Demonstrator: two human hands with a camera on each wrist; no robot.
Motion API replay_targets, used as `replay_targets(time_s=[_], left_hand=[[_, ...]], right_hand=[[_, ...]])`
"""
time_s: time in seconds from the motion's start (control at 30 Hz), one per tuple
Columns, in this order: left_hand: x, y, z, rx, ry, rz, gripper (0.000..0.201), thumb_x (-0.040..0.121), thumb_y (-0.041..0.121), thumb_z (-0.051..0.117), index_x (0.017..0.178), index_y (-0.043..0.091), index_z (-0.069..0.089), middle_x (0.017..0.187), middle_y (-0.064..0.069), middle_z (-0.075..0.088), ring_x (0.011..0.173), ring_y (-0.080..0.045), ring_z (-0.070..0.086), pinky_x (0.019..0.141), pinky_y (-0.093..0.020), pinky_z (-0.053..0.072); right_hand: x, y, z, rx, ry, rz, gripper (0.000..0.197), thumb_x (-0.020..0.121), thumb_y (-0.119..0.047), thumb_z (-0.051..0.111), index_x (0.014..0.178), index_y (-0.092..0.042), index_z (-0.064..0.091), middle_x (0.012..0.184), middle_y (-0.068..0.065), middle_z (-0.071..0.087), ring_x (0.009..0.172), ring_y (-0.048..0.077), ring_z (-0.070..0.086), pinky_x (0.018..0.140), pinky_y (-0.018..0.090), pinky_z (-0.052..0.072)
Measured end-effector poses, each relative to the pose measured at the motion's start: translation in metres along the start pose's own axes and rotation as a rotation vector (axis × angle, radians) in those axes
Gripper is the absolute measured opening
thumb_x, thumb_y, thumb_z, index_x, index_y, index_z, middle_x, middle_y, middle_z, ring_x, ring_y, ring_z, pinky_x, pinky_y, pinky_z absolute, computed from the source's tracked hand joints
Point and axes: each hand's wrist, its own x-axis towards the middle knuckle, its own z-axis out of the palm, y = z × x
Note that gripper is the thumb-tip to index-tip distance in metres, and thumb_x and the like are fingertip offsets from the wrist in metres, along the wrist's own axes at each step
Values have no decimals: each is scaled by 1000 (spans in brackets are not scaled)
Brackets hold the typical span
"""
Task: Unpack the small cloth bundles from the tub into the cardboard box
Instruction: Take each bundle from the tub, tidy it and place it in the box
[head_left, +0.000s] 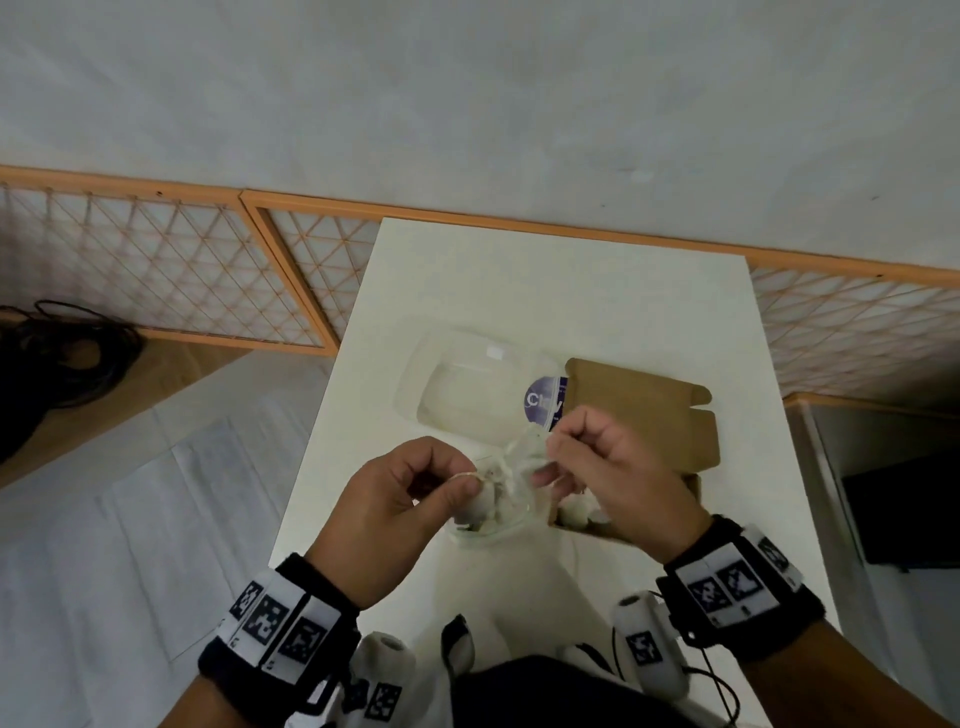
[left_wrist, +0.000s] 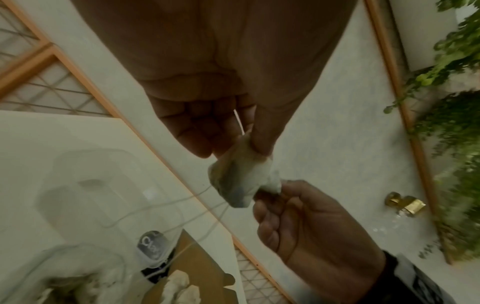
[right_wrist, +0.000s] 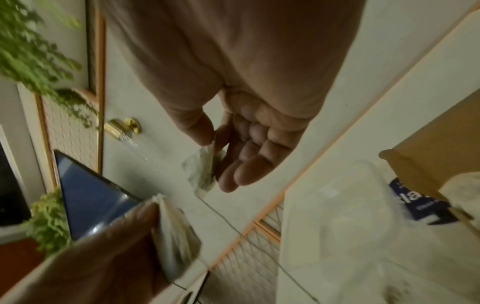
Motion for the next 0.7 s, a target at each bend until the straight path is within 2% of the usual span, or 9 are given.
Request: replay_targets(time_s=[0.1,0.17,0.23,0.33,0.4,0.47,0.53,0.6,0.7], left_hand=[[0,10,7,156,-28,106,6,92,23,78,89,28,75,115,11,71,108,-13,69,90,-33,55],[0,16,11,319,-34,208,9,90,29,79,89,36,74,135,23,58,125,-6,59,97,-21,49],[2,21,15,417,-48,287,10,91,32,78,90,39,73,149,28,47,137,-1,49,104,-13,41],[7,32,22,417,-83,354,12,92,27,78,90,37,72,155,30,43,141,7,42,106,-5,33],[8,42,23,333,-115,335,11,92,25,78,89,34,74,147,31,51,137,5,49,107,-11,37],[8,46,25,251,-124,330,9,92,22,78,89,30,75,134,23,62,127,-4,61,104,-23,47],[7,47,27,196,-121,301,8,92,22,78,90,29,76,127,16,68,125,-9,63,100,-36,53],[7,48,30,108,-146,226,7,93,21,78,90,27,76,123,10,72,126,-11,64,98,-45,56],[6,50,35,15,-179,147,5,96,15,73,91,16,73,99,-3,79,112,-18,73,91,-57,57]], right_hand=[[-7,-15,-5,145,18,-26,11,102,-18,63,97,-8,64,91,23,74,79,25,72,72,37,57],[-10,-22,-9,233,28,-30,26,95,-29,65,102,-4,64,98,21,77,74,23,68,68,36,54],[-13,-28,-13,287,32,-24,34,95,-31,67,105,1,63,100,22,77,70,21,65,66,37,51],[-17,-35,-17,350,4,-20,19,95,-27,67,94,-9,64,96,26,75,65,22,62,62,35,47],[-20,-40,-18,362,-3,-10,12,91,-26,64,87,-14,64,93,28,74,61,22,58,58,34,42],[-23,-44,-18,375,-6,-21,11,90,-24,64,81,-18,66,91,28,74,59,22,54,56,34,37],[-26,-46,-19,388,-13,-52,13,91,-23,64,79,-20,68,94,29,74,59,23,53,56,34,36],[-27,-46,-19,400,-7,-92,12,92,-23,63,83,-16,67,96,31,73,60,23,54,56,33,37],[-29,-45,-20,424,11,-134,15,93,-21,64,91,-7,60,100,38,68,62,21,56,55,30,41]])
